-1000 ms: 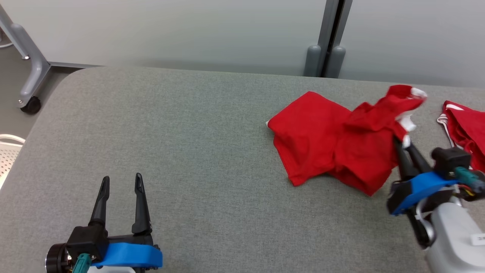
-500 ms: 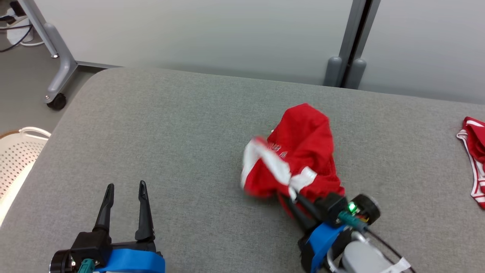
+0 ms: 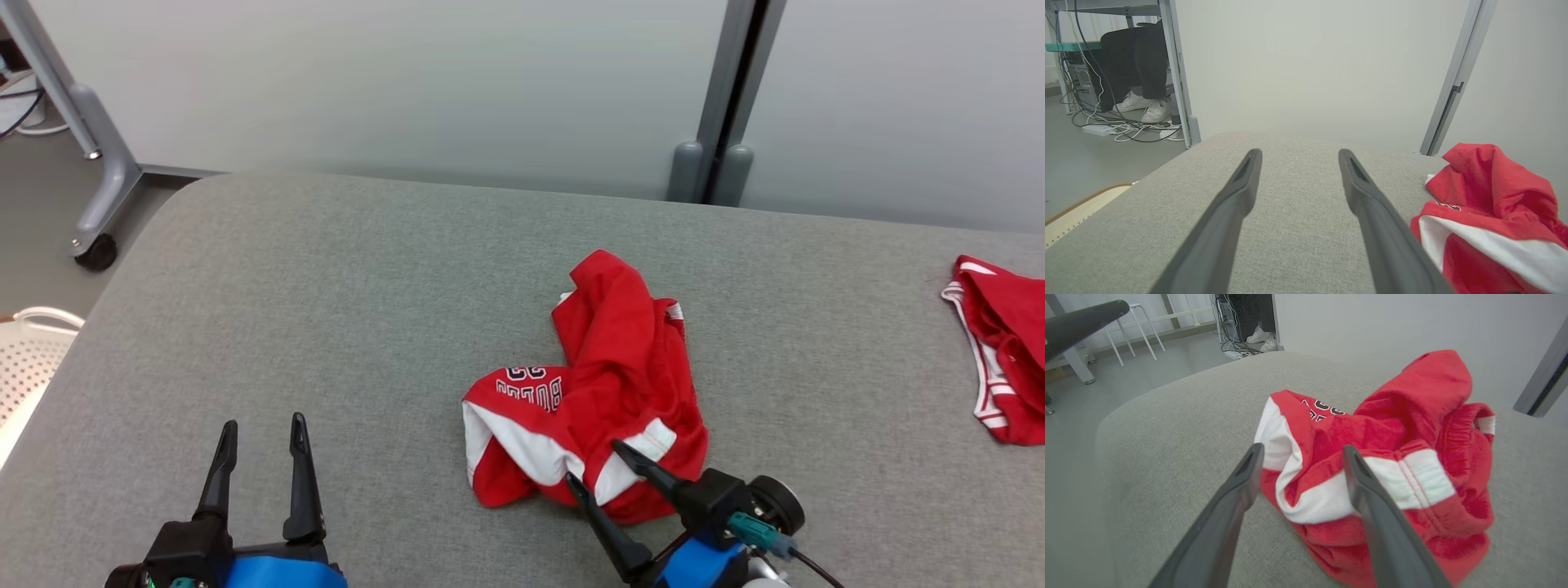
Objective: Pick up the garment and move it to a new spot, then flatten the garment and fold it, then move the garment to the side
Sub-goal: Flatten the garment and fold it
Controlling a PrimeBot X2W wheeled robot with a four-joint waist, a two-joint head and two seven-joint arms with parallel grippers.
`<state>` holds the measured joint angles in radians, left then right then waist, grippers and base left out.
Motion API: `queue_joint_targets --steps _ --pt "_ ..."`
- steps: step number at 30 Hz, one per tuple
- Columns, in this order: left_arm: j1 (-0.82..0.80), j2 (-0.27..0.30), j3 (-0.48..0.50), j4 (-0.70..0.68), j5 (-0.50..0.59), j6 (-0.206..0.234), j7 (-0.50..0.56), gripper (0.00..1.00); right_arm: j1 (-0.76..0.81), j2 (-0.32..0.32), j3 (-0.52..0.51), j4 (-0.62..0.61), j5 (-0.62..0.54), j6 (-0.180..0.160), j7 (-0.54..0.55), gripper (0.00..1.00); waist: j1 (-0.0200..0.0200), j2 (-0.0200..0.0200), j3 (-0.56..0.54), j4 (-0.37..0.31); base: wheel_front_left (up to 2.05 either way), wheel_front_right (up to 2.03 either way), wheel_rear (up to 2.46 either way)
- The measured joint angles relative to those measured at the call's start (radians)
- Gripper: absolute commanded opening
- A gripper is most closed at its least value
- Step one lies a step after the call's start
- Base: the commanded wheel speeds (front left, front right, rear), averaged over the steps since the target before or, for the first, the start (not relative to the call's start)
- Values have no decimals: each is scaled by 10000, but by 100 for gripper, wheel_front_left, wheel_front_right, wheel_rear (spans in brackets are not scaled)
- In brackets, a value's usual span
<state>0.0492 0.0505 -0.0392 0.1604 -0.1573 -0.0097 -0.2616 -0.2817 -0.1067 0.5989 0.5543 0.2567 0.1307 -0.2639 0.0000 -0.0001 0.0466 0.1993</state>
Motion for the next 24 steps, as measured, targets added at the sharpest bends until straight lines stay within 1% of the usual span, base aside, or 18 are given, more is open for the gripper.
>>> queue_joint_targets --steps 6,12,17,24 --pt "105 0 125 -19 75 -75 0 100 490 -449 -493 -1116 -278 0 0 100 -1 0 -185 -366 0 0 0" --pt "108 0 127 -63 75 -77 0 100 504 -863 -888 -1480 -378 0 0 100 0 0 -172 -472 0 0 0" --pt "108 0 92 -63 75 -82 0 100 494 -1124 -890 -1185 -382 0 -2 100 0 1 -121 -417 0 0 0" --pt "91 6 25 -67 69 -77 0 100 -66 -1346 104 -73 -148 0 0 100 0 0 51 -236 0 0 0"
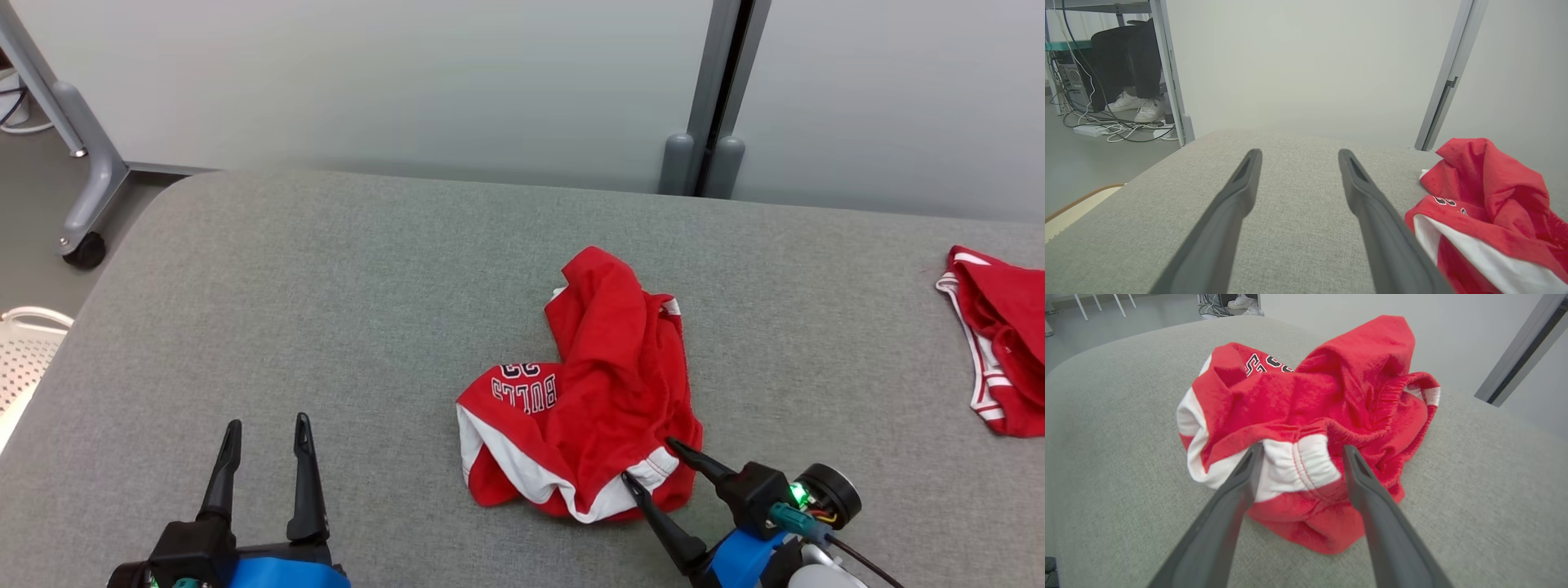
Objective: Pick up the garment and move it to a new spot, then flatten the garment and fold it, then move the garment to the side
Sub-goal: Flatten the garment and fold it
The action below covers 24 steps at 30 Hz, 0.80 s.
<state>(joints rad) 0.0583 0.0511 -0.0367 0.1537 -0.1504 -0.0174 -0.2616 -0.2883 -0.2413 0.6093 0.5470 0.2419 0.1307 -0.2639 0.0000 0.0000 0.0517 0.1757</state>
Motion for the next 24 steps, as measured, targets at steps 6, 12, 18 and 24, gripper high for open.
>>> queue_joint_targets --steps 6,12,18,24 --pt "-119 -6 -153 -38 -73 84 0 100 -773 -48 1170 1241 639 0 2 48 1 0 239 187 0 0 0" --pt "-140 -2 -105 -44 -115 174 0 100 -1150 -48 1269 1283 1283 0 0 0 1 0 347 96 0 0 0" --pt "-92 -2 -12 -31 -121 173 0 100 -621 -244 188 545 1396 0 0 0 1 0 277 -354 0 0 0" --pt "-92 -6 -8 -38 -69 165 0 100 419 -468 -1241 -136 1162 0 0 0 1 0 154 -808 0 0 0"
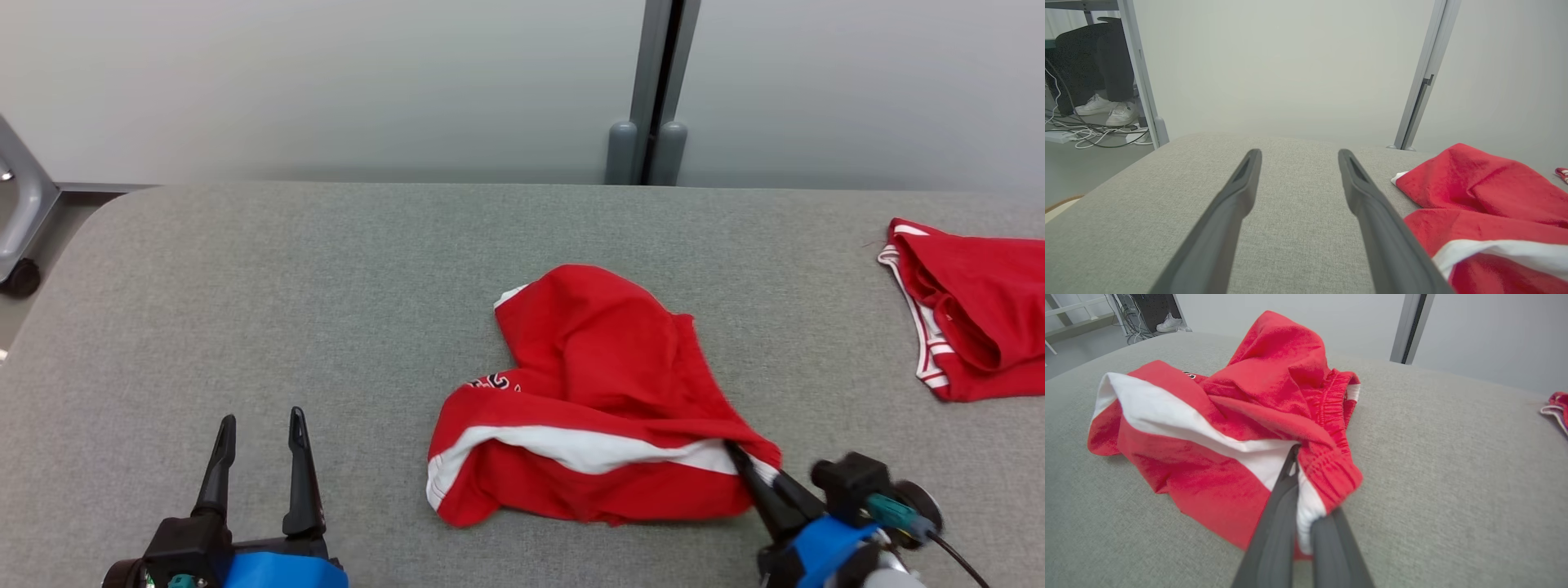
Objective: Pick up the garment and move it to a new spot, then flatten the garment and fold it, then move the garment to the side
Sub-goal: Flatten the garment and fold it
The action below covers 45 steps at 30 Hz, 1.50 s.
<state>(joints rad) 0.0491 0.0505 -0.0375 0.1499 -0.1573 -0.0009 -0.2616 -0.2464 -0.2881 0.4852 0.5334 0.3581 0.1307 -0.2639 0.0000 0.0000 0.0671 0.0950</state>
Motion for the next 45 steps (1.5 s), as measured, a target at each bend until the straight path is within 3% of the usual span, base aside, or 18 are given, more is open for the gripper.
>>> queue_joint_targets --steps 8,10,34,45 --pt "-1 0 48 21 2 -58 0 100 1345 -31 -1739 -251 -295 0 0 0 0 0 -108 -233 0 0 0" --pt "7 -2 75 27 0 -58 0 100 1492 98 -1879 -353 -330 0 0 100 0 0 -131 -283 0 0 0" --pt "388 0 255 61 182 -173 0 100 2628 1988 -4656 -3902 -1662 0 0 100 -1 2 -694 -892 0 0 0" --pt "512 0 343 67 382 -186 0 100 3129 2303 -4732 -3843 -1900 0 0 100 -1 2 -730 -886 0 0 0"
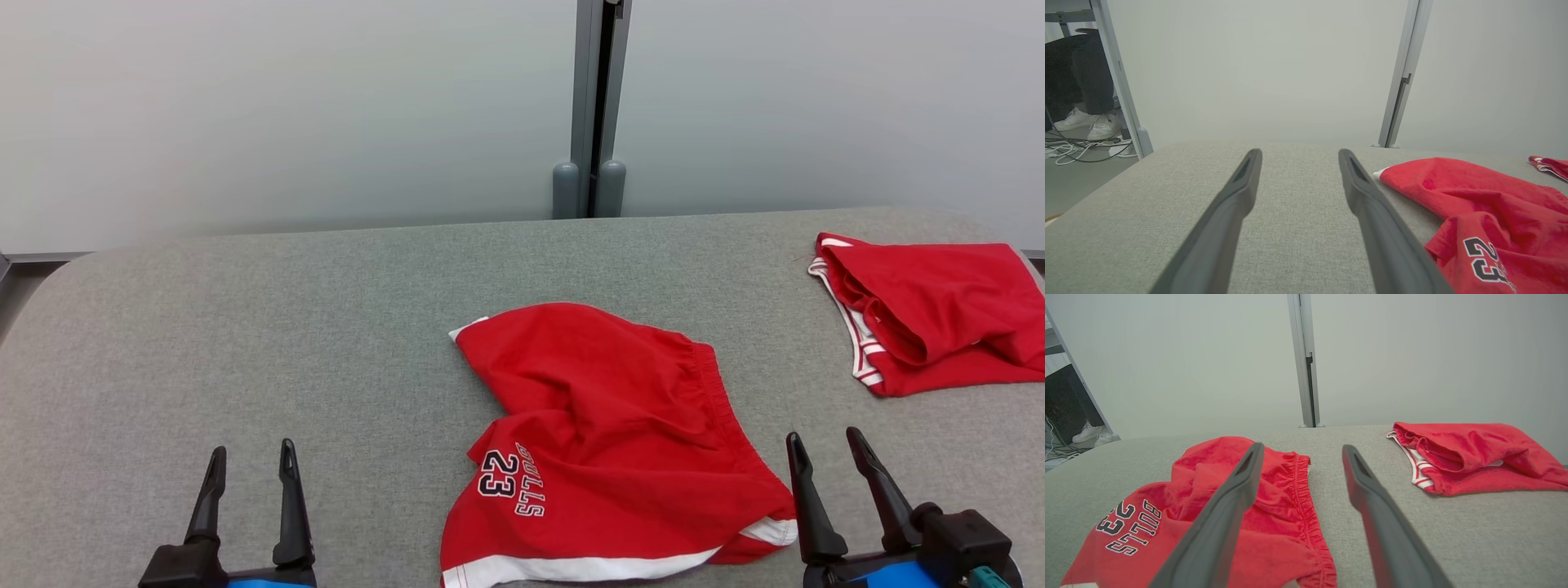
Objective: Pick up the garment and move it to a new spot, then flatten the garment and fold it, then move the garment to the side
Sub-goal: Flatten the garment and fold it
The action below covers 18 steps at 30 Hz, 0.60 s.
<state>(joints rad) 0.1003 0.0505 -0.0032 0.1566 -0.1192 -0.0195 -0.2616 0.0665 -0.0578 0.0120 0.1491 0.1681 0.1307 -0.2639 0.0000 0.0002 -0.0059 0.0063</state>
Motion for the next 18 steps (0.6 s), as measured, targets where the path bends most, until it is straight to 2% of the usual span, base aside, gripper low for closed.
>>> queue_joint_targets --steps 4,8,18 --pt "2 0 -31 6 31 -4 0 100 -3 19 33 140 -19 0 0 100 0 0 22 18 0 0 0" --pt "2 2 -284 171 -40 -221 0 100 -6 10 29 460 -75 0 0 100 0 0 44 37 0 0 0" --pt "146 -4 -1967 1248 88 -677 0 100 -26 -587 102 1933 21 0 0 100 1 0 143 -3 0 0 0"
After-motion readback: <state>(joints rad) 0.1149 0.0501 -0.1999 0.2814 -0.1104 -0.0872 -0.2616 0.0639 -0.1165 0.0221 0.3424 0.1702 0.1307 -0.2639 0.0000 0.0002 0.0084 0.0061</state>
